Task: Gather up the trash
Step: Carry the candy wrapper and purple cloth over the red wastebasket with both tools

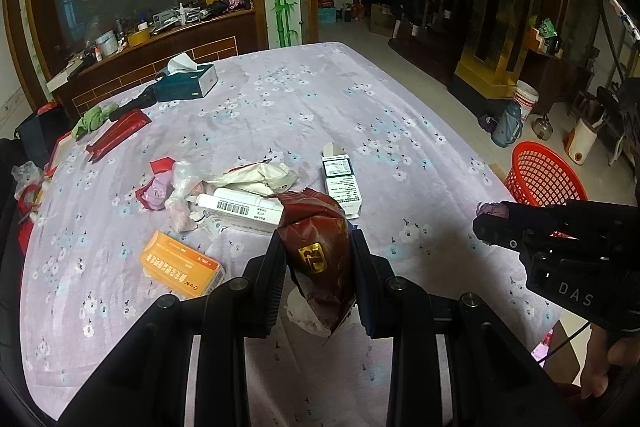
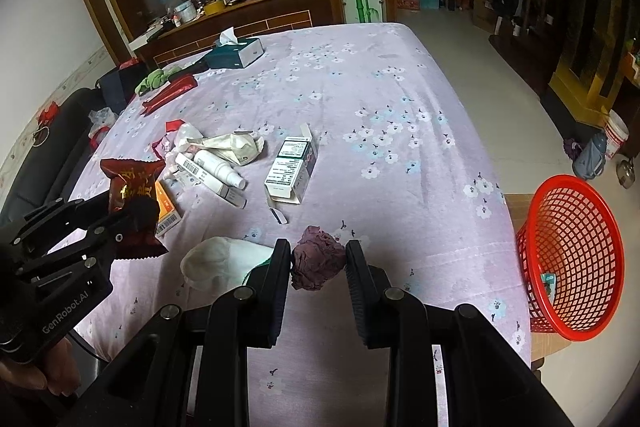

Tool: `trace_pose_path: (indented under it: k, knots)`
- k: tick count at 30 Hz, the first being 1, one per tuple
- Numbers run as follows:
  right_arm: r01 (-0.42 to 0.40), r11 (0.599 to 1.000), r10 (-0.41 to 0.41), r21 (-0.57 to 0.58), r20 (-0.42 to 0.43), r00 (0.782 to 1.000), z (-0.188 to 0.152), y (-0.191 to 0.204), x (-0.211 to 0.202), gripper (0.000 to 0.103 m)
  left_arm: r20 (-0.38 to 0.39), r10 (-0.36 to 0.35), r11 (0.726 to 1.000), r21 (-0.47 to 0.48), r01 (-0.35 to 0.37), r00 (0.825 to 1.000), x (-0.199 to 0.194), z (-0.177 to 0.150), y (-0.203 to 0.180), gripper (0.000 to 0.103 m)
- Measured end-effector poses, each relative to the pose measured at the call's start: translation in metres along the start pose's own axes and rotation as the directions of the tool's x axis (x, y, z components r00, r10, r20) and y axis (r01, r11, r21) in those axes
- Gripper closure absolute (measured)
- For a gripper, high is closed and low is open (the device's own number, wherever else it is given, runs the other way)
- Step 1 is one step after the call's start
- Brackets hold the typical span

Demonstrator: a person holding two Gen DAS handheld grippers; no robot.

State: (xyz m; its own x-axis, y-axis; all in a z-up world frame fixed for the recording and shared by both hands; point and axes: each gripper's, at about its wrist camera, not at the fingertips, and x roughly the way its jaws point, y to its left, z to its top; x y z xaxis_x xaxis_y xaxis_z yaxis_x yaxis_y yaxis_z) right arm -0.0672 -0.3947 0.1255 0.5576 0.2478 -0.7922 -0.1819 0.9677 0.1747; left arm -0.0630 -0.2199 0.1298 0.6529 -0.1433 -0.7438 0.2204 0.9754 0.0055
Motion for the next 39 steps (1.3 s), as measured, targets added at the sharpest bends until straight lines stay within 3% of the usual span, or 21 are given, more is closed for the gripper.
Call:
trace_pose_path:
  k: [16, 39]
  knots:
    - [0.027, 0.999, -0.027, 0.040, -0.005, 1.000, -0.005, -0.016, -0.002, 0.073, -0.023, -0.041, 0.998, 0.037, 0.042, 0.999, 0.009, 0.003, -0.018, 0.074]
    - [0.107, 0.983, -0.107, 0.152, -0.005, 0.994, -0.015, -0.072, -0.018, 0.073, -0.056, -0.127, 0.981, 0.140, 0.133, 0.990, 0.029, 0.020, -0.071, 0.074]
